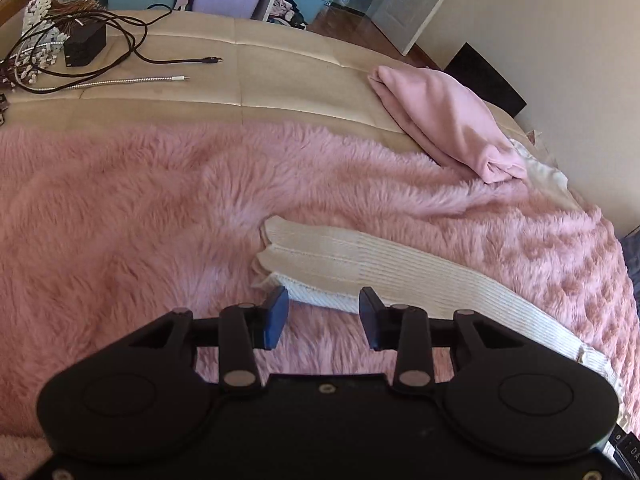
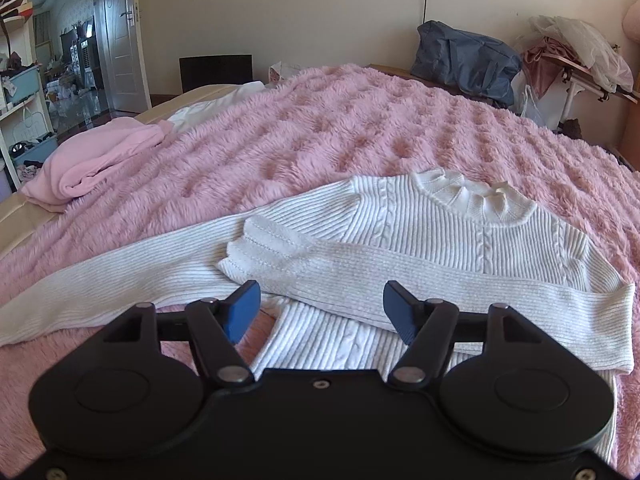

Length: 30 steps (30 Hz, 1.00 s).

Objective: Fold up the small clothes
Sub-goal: 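Grasp the other sleeve cuff with the left tool, then lift the sleeve across the chest with the left tool and release it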

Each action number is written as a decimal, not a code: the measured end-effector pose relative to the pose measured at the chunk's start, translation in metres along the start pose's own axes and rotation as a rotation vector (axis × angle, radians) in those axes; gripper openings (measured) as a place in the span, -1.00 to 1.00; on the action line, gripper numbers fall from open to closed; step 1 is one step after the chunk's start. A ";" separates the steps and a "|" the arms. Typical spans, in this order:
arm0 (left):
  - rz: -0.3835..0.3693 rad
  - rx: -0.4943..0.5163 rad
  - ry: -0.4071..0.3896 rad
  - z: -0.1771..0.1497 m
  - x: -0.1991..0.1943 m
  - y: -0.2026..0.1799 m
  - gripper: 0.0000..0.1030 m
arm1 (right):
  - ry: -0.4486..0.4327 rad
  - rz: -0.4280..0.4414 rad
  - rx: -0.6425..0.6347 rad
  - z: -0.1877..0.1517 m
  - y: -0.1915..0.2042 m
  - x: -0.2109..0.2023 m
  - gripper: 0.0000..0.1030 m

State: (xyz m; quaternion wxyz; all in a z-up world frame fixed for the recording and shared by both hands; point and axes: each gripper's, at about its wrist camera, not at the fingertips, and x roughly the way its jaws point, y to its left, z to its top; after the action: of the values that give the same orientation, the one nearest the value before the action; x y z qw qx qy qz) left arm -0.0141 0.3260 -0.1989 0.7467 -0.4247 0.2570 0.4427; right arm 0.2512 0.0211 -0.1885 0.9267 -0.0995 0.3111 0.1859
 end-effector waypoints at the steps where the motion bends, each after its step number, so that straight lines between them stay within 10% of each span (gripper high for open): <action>1: -0.011 -0.018 0.007 0.003 0.005 0.002 -0.28 | 0.000 0.001 -0.005 0.001 0.002 0.001 0.33; 22: -0.024 -0.170 -0.005 0.012 0.020 0.011 -0.32 | 0.024 0.031 -0.017 -0.003 0.007 0.010 0.36; 25: -0.027 -0.155 -0.018 0.014 0.022 0.008 -0.86 | 0.023 0.030 -0.026 -0.003 0.007 0.011 0.36; 30: -0.055 -0.135 -0.037 0.016 0.018 0.007 -0.94 | 0.037 -0.016 -0.047 -0.003 0.004 0.022 0.36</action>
State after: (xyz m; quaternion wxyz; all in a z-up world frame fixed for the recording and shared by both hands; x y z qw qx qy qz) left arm -0.0113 0.3499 -0.2073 0.7330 -0.4726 0.2008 0.4462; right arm 0.2637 0.0304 -0.2048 0.9197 -0.1272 0.3230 0.1837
